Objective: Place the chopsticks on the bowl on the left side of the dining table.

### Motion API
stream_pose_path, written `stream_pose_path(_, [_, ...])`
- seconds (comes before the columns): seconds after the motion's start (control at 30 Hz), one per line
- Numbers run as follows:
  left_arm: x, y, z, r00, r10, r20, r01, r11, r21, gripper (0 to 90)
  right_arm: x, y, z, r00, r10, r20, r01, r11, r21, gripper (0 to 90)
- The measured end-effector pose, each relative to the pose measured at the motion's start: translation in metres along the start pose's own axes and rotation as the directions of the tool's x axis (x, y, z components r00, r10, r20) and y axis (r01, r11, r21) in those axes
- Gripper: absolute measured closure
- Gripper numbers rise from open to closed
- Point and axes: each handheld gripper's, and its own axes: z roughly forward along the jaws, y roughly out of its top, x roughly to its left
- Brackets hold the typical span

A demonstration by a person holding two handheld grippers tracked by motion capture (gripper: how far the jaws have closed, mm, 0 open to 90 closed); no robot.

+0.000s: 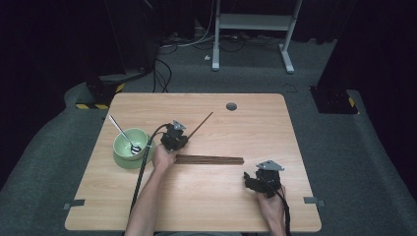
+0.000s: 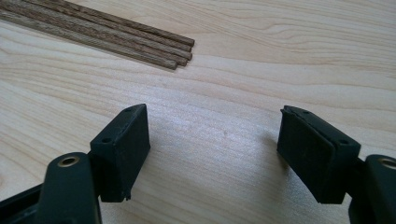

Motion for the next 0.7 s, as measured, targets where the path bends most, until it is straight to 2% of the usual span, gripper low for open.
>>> stream_pose_path(0.43, [0.0013,0.0004,-0.0013,0.9996,-0.027,0.005,0.027,0.9996,0.012,84.2,-0.0003,0.0001,0.0002,1.0,0.006,0.002,-0.006,1.0,0.001,24.2])
stream_pose_path(0.7, [-0.0011,0.0034,-0.0094,0.9996,-0.022,0.02,0.022,0.9996,-0.014,84.2,-0.0003,0.0001,0.0003,1.0,0.007,0.002,-0.007,1.0,0.002,24.0])
